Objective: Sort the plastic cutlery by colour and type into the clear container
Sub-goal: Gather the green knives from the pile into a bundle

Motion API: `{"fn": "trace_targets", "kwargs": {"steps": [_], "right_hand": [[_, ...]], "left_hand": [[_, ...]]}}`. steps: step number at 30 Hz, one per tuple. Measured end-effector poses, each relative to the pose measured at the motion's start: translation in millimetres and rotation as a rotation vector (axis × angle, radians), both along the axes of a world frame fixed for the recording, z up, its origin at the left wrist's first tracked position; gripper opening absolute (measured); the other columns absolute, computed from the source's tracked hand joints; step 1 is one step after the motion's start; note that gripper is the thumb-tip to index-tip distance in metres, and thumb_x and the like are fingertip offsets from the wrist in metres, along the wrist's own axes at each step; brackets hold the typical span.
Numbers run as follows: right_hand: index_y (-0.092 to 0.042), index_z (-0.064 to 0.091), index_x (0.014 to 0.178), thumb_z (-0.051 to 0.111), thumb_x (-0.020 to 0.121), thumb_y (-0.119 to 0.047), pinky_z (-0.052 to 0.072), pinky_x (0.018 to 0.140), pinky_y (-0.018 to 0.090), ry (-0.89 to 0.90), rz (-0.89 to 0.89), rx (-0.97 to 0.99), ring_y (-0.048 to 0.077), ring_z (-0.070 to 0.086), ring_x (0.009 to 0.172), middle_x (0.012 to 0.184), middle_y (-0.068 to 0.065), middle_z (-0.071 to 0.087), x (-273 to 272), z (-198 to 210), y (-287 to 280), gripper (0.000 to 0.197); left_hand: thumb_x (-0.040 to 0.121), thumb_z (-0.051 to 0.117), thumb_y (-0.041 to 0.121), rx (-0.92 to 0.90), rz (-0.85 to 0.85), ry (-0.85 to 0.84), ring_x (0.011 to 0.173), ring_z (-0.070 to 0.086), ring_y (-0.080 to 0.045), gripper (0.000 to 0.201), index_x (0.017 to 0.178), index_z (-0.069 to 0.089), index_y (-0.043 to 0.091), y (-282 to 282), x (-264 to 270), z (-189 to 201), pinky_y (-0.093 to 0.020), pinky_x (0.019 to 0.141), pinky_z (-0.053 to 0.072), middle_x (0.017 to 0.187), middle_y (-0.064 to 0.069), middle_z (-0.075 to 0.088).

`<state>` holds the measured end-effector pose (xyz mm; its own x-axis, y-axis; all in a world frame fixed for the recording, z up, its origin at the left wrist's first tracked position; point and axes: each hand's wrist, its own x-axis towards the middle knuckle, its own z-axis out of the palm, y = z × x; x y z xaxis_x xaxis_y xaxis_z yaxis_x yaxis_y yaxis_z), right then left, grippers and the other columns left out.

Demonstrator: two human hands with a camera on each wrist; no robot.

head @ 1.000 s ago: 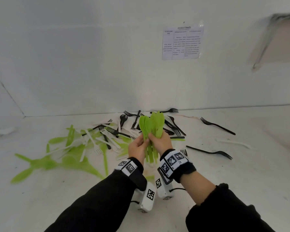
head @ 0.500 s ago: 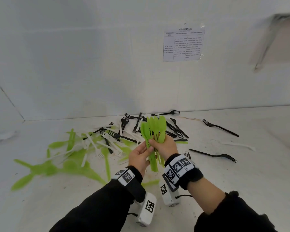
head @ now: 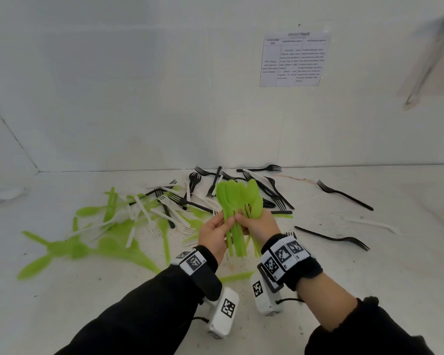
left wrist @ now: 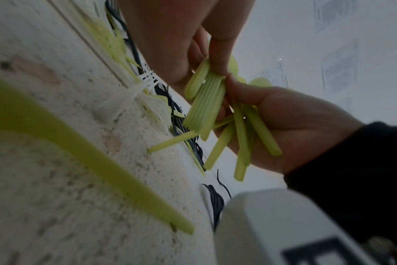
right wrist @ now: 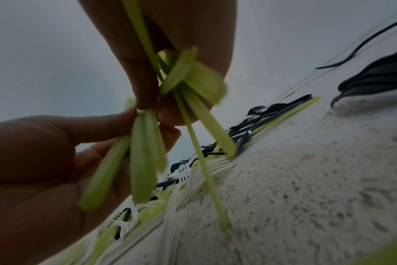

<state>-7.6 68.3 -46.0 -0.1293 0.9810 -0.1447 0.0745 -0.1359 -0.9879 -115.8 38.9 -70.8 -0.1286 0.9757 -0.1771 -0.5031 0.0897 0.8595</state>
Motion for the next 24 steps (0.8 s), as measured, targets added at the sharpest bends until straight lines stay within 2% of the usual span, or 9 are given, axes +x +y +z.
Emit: {"fn": "trace_targets", "kwargs": {"steps": [2,4,8,11,13,16,18,24], "right_hand": [[-0.017,0.062,0.071,0.068,0.081,-0.002,0.054,0.064,0.033,-0.011,0.000,0.001,0.017,0.060,0.065,0.070,0.002,0.063,1.6,1.8,2.5,0.019],[-0.017,0.062,0.072,0.070,0.080,-0.003,0.050,0.060,0.026,-0.026,0.003,0.013,0.014,0.058,0.061,0.069,0.000,0.062,4.3,3.2,3.6,0.017],[-0.014,0.062,0.076,0.066,0.082,0.000,0.047,0.054,0.024,0.053,0.025,-0.004,0.015,0.053,0.056,0.063,0.002,0.059,4.5,4.9,0.0,0.016],[-0.014,0.061,0.072,0.063,0.084,0.001,0.042,0.049,0.023,0.043,0.032,-0.004,0.014,0.050,0.054,0.061,0.002,0.056,3.1,5.0,-0.5,0.020],[-0.014,0.060,0.072,0.062,0.085,0.001,0.041,0.050,0.024,0.031,0.032,-0.010,0.014,0.049,0.054,0.062,0.002,0.055,4.7,5.5,0.8,0.020],[-0.013,0.059,0.071,0.063,0.084,0.001,0.042,0.051,0.024,0.015,0.045,-0.018,0.015,0.050,0.053,0.062,0.003,0.056,6.8,5.9,2.1,0.020],[-0.013,0.059,0.071,0.062,0.085,0.000,0.043,0.051,0.024,-0.002,0.054,-0.023,0.015,0.051,0.053,0.063,0.003,0.056,6.9,6.4,2.0,0.020],[-0.013,0.055,0.070,0.059,0.088,-0.003,0.038,0.043,0.020,-0.081,0.124,-0.038,0.007,0.046,0.042,0.060,0.000,0.052,10.5,9.7,2.0,0.021]], "left_hand": [[0.093,0.046,-0.005,0.012,-0.032,-0.004,0.076,0.071,-0.013,0.025,0.109,0.062,0.006,-1.2,-0.7,1.7,-0.031,0.067,0.060,0.088,0.000,0.074],[0.092,0.046,-0.006,0.015,-0.052,-0.016,0.080,0.071,-0.012,0.027,0.112,0.061,0.005,-1.4,-2.3,2.3,-0.031,0.075,0.058,0.090,0.000,0.074],[0.092,0.044,-0.007,0.008,-0.040,0.004,0.080,0.071,-0.011,0.028,0.111,0.061,0.005,-3.7,-1.9,3.1,-0.029,0.074,0.058,0.090,0.001,0.074],[0.093,0.045,-0.005,-0.005,-0.008,0.062,0.085,0.068,-0.016,0.030,0.119,0.058,0.004,-7.1,1.9,3.5,-0.035,0.083,0.055,0.102,-0.004,0.070],[0.094,0.045,-0.001,-0.014,-0.011,0.078,0.090,0.065,-0.020,0.033,0.125,0.055,0.003,-9.5,3.9,3.8,-0.039,0.088,0.052,0.109,-0.008,0.067],[0.099,0.039,0.010,-0.033,-0.041,0.090,0.089,0.064,-0.020,0.030,0.124,0.056,0.006,-12.4,5.1,4.2,-0.033,0.079,0.056,0.107,-0.009,0.067],[0.099,0.040,0.011,-0.037,-0.069,0.095,0.087,0.065,-0.022,0.027,0.119,0.059,0.010,-13.3,5.5,4.7,-0.030,0.072,0.058,0.104,-0.009,0.067],[0.097,0.044,0.005,-0.049,-0.056,0.137,0.080,0.069,-0.023,0.022,0.105,0.063,0.010,-11.7,3.3,6.4,-0.037,0.067,0.060,0.095,-0.010,0.069]]}}
